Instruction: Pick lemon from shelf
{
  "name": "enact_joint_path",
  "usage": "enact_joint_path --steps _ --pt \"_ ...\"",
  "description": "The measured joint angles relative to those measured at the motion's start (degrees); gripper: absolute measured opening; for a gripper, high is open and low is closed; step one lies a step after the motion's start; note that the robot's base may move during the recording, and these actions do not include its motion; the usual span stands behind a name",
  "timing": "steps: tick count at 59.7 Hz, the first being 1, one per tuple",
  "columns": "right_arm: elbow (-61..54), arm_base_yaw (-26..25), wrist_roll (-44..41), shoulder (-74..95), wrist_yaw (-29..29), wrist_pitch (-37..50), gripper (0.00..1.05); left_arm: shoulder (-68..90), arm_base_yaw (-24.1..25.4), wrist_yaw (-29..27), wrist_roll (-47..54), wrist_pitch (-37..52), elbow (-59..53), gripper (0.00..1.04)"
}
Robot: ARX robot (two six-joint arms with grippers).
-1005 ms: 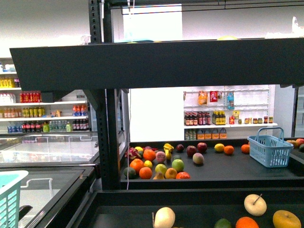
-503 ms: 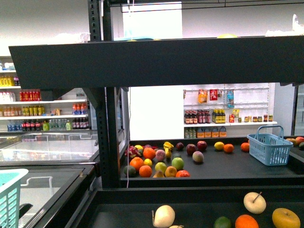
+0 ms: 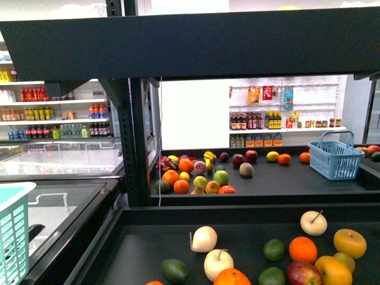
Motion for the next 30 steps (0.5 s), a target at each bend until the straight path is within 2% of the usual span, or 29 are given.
enact_joint_path --steps 12,30 --pt "0.0 0.0 0.0 0.0 0.0 0.0 0.97 12.9 0.9 -0.4 -9.3 7.1 4.9 0.97" --pt "0.0 0.0 0.0 0.0 0.0 0.0 0.97 29.5 -3.9 -6.6 -17.9 15.6 14.3 0.97"
